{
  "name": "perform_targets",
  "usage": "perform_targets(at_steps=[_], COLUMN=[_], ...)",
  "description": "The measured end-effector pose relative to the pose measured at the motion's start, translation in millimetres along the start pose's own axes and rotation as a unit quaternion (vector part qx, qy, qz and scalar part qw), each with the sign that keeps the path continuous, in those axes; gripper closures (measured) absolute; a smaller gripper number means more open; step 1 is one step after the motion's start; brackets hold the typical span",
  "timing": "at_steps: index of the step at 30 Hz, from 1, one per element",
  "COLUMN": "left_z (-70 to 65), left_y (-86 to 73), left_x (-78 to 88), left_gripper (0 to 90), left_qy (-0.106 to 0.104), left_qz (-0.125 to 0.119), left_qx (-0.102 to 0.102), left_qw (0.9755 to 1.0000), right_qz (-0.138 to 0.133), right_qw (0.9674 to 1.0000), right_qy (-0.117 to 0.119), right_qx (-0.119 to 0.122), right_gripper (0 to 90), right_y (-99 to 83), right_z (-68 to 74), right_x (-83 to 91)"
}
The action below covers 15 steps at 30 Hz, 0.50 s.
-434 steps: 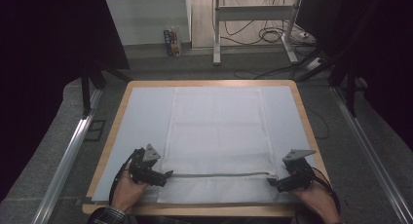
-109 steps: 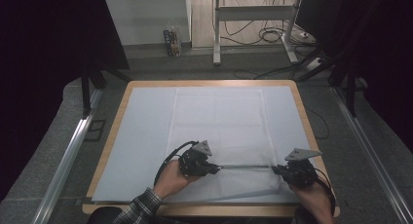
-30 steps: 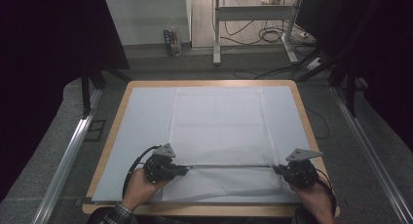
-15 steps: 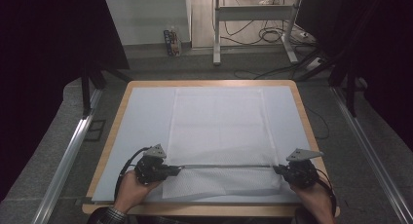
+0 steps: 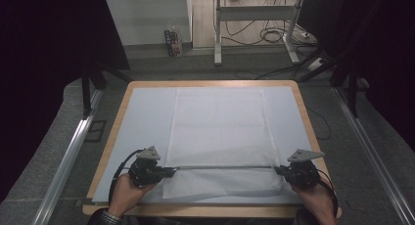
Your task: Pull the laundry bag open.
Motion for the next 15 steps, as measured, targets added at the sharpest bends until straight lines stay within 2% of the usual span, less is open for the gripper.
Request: perform_targets(at_steps=[15], left_z=[0.6], left_y=[-12.9], left_x=[12.5], left_gripper=[87.7], left_qy=[0.012], left_qz=[-0.003], left_qx=[0.014], left_qw=[0.9998], right_qz=[0.001], right_qw=[1.0000], right_qy=[0.000], right_qx=[0.002], right_gripper=[85.7], right_y=[0.3], right_z=[1.0], right_x=[-0.2])
Point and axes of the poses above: each handheld gripper's, and its own axes: x roughly backward along the jaws, y roughly out of its top, z roughly to its left, the point moved 1 cm from there along -x, roughly forward along the jaws, and after that the axes turned 11 degrees about -x, right-handed, at the moved point
